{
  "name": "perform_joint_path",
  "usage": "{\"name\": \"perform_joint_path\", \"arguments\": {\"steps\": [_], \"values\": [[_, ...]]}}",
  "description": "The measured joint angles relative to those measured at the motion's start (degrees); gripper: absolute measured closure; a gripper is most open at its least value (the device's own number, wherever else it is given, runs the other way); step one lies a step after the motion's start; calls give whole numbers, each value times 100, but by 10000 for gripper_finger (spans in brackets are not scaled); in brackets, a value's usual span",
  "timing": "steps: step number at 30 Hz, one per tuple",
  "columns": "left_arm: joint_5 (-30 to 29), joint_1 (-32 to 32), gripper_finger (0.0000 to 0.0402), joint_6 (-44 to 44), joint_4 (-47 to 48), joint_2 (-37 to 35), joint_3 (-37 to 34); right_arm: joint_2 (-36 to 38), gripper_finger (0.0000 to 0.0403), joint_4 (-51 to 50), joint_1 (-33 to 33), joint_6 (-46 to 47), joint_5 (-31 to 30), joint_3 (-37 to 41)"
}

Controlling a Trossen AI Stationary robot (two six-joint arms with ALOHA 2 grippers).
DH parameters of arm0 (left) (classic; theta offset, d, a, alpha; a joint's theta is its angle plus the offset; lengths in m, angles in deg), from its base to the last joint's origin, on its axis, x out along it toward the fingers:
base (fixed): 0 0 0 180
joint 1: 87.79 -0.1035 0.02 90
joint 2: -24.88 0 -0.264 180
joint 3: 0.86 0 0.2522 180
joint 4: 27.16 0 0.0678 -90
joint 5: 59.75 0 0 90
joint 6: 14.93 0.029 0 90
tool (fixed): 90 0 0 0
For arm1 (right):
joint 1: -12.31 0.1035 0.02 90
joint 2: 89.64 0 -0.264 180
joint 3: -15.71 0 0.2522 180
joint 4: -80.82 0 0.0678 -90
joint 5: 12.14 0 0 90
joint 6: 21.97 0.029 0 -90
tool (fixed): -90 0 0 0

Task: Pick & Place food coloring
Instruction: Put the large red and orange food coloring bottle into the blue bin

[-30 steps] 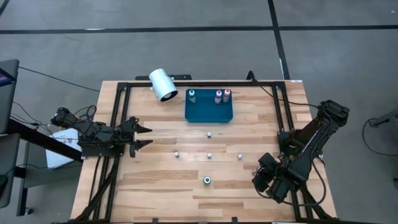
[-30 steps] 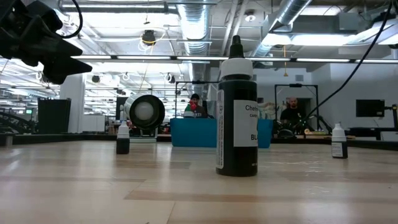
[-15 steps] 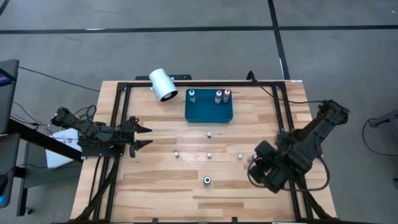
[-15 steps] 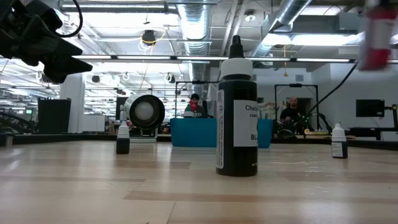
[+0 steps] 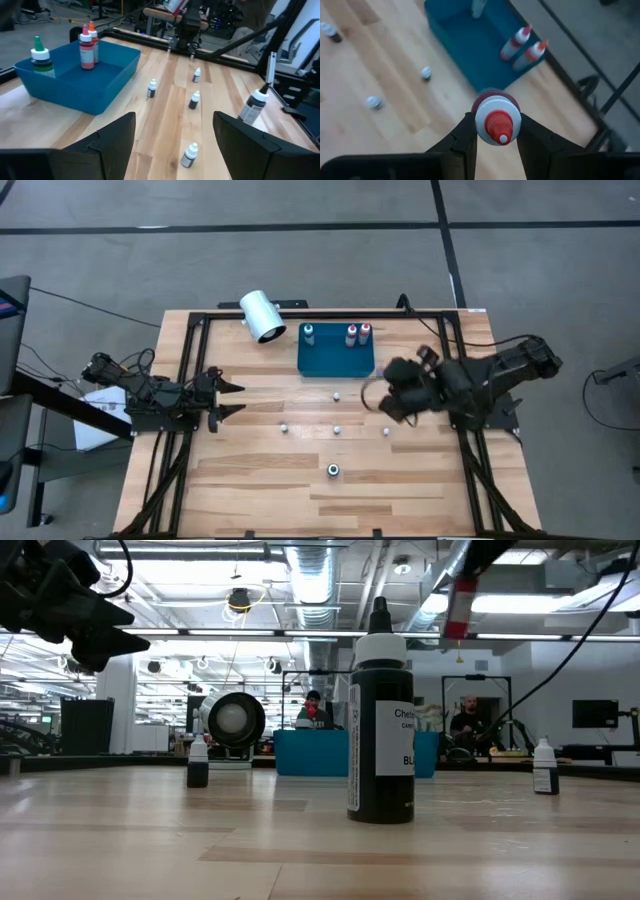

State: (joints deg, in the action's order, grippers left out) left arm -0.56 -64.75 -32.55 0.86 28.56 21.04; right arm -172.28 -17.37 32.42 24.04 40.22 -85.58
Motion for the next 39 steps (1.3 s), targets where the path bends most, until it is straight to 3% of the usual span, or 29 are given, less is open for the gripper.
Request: {"name": "perform_joint_path", "arguments": {"steps": [6,10,21,27,39], "values": [[-107,-332,144,2,48,0,0,-1,301,999,-1022,-1871,38,0],[87,-721,144,67,46,0,0,-5,301,1785,-1682,-2914,480,0],[1118,-1765,144,155,38,0,0,-147,301,3177,-3228,-4579,1767,11],[1411,-2049,144,201,-59,0,0,-737,301,3573,-3533,-5067,2153,13],[1124,-2091,144,15,190,1,0,-1899,300,4393,-3940,-5907,2592,2]]}}
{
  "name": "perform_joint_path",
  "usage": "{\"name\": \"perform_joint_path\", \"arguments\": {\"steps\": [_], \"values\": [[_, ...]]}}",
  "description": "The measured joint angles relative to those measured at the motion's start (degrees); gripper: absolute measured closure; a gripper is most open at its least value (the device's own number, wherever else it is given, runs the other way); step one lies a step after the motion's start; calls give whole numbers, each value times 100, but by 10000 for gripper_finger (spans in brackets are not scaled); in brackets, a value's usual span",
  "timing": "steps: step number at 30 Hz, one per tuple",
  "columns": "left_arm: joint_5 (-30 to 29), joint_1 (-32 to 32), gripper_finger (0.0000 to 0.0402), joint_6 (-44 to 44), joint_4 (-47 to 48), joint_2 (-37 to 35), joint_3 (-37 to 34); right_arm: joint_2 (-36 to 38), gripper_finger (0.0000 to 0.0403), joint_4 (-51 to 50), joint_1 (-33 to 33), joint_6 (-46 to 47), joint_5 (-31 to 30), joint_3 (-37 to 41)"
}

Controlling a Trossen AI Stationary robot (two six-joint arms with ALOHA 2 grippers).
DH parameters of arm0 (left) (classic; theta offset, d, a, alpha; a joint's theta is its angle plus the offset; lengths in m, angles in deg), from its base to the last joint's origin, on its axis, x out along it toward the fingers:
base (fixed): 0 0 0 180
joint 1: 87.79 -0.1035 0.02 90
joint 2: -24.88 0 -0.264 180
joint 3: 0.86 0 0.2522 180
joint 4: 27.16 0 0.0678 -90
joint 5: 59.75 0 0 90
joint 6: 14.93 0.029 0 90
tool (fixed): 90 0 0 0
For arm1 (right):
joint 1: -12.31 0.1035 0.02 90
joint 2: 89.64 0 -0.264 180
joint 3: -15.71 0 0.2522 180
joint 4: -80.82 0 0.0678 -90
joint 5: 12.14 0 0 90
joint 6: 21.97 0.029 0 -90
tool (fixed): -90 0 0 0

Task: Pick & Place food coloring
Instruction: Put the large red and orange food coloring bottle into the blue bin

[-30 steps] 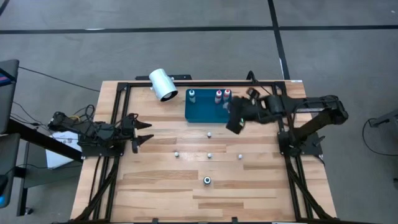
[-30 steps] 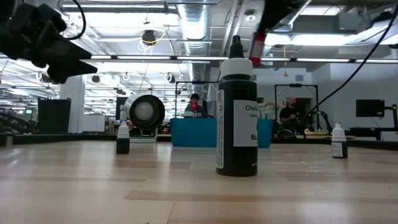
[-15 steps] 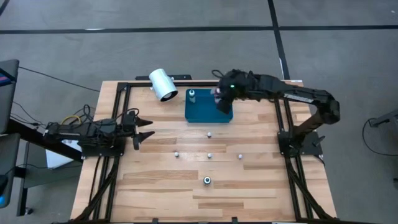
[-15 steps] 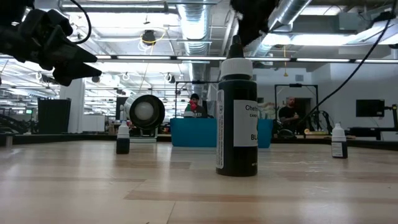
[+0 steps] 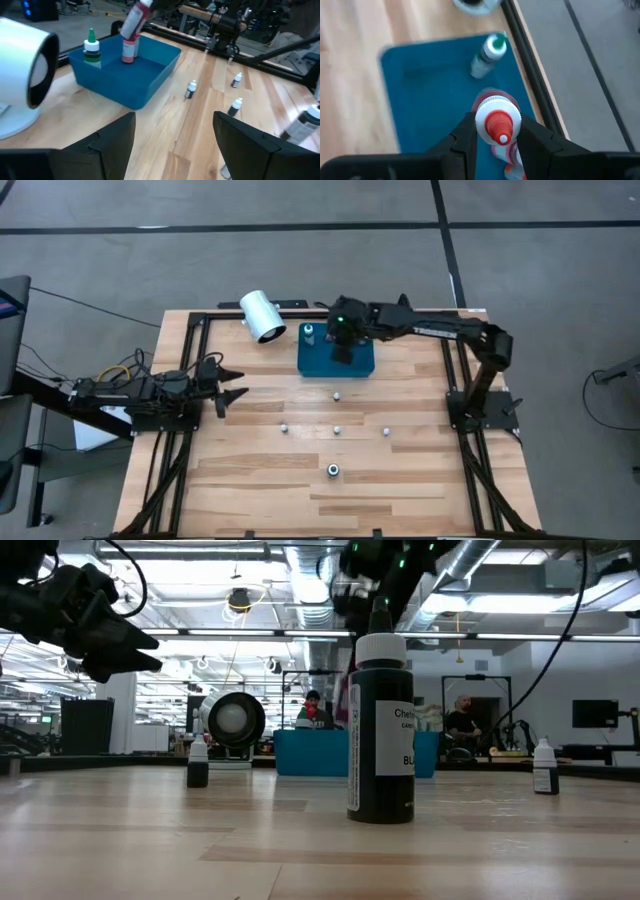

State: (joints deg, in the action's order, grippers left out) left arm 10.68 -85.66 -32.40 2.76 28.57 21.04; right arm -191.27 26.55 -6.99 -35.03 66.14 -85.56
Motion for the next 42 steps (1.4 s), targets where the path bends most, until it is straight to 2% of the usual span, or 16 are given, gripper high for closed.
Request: {"name": "perform_joint_path", "arguments": {"steps": [11,26,42], "values": [[-189,2,144,-42,-4,-1,0,-461,300,-8,-462,-383,431,2],[-210,2,144,-225,-13,1,0,-1054,300,235,-624,-919,430,-15],[-271,4,144,-310,120,1,0,-1118,300,-8,-898,-995,433,0]]}}
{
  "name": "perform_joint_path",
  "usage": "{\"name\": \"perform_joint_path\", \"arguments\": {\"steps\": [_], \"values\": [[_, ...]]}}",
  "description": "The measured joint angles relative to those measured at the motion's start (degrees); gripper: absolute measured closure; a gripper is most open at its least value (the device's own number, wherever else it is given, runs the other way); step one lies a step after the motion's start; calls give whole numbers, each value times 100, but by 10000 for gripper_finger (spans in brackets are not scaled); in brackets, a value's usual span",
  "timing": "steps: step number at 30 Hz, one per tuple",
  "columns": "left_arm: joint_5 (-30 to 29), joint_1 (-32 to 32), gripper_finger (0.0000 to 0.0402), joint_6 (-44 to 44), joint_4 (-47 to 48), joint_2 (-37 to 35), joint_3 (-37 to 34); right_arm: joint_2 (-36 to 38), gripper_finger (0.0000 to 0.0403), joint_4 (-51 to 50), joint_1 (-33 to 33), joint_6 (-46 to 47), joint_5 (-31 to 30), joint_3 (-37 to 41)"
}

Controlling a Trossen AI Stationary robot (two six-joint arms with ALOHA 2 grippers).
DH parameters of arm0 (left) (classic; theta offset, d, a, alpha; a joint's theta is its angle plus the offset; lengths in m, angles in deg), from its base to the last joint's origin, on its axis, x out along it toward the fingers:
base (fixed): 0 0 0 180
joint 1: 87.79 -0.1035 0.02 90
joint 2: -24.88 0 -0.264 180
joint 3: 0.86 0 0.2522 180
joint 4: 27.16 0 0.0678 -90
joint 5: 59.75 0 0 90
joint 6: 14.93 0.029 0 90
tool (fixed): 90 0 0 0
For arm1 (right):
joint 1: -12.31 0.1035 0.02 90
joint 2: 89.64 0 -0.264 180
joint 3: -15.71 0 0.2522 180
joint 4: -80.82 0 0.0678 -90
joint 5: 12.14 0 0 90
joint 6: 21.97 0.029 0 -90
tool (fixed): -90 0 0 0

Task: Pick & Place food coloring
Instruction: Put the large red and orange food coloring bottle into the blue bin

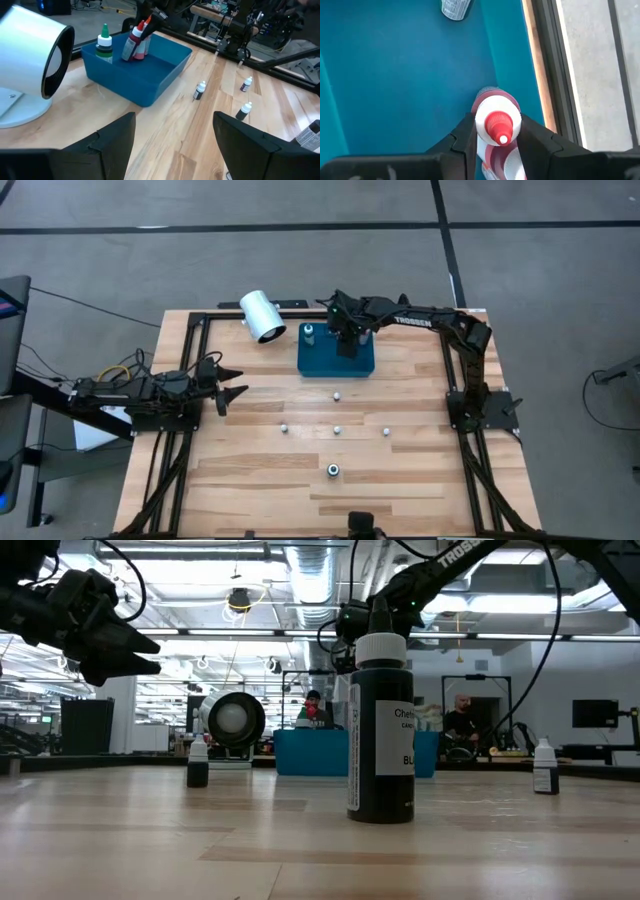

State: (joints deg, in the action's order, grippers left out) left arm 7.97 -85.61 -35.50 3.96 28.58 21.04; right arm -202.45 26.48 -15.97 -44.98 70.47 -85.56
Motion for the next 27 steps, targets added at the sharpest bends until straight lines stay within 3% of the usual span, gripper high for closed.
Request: {"name": "perform_joint_path", "arguments": {"steps": [5,15,27], "values": [[-4,0,144,0,0,0,0,2,291,-6,0,-100,83,0],[-4,0,144,0,0,0,0,4,229,86,0,-107,216,0],[-2,0,144,0,-2,0,0,4,205,97,0,-103,190,0]]}}
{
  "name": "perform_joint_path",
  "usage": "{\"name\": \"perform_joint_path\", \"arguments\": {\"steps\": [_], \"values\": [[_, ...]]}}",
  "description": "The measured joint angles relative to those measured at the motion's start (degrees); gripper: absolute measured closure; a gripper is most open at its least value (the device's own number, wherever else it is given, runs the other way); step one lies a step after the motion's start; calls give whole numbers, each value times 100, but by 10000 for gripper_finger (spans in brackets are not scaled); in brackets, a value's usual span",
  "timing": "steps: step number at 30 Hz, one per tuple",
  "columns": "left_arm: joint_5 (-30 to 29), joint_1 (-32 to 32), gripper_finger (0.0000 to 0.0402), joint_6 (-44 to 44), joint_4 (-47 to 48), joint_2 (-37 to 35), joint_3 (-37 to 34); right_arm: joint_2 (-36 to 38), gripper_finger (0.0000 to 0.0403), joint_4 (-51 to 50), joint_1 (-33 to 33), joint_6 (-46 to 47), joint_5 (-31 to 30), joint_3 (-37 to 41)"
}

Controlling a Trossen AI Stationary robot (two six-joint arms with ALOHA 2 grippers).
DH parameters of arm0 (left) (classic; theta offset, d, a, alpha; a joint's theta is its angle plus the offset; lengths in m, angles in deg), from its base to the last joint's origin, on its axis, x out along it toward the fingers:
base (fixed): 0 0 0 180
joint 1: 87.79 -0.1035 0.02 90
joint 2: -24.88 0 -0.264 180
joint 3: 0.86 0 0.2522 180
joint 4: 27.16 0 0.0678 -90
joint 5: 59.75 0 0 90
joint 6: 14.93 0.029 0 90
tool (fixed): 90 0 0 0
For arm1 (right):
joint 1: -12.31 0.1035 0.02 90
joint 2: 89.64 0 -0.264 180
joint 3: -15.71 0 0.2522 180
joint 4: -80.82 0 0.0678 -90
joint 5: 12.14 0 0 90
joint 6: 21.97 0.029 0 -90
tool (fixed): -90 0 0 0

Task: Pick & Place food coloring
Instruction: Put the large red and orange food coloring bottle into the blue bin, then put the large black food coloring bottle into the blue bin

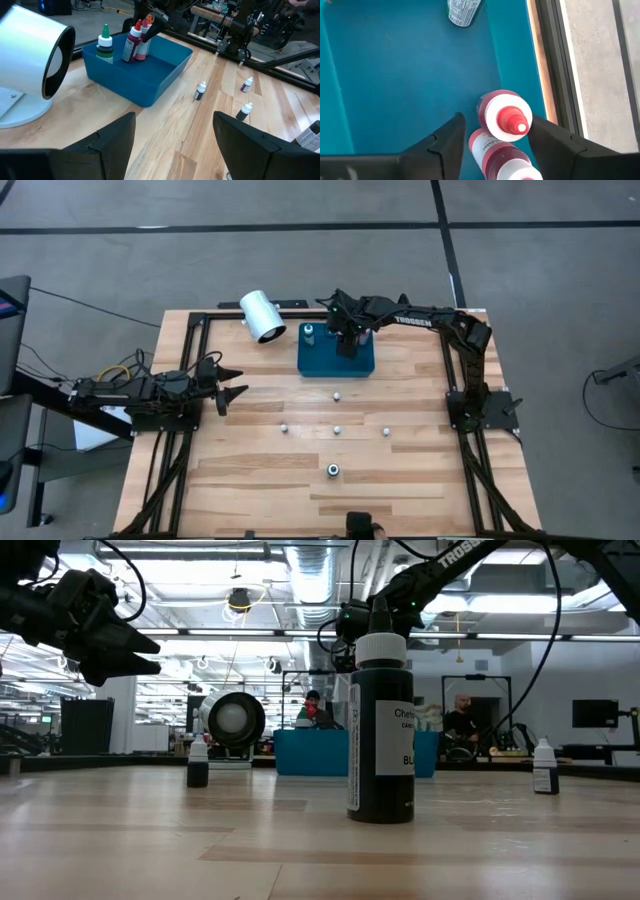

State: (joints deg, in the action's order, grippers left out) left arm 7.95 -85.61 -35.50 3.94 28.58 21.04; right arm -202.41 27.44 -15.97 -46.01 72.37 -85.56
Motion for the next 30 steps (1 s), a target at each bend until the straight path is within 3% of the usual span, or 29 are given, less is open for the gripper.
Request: {"name": "perform_joint_path", "arguments": {"steps": [11,20,30], "values": [[2,0,144,0,-2,0,0,0,163,-18,0,-36,-218,0],[2,0,144,0,-2,0,0,0,158,-24,0,-47,-267,0],[2,0,144,13,-4,0,0,46,158,-278,45,-384,-982,-211]]}}
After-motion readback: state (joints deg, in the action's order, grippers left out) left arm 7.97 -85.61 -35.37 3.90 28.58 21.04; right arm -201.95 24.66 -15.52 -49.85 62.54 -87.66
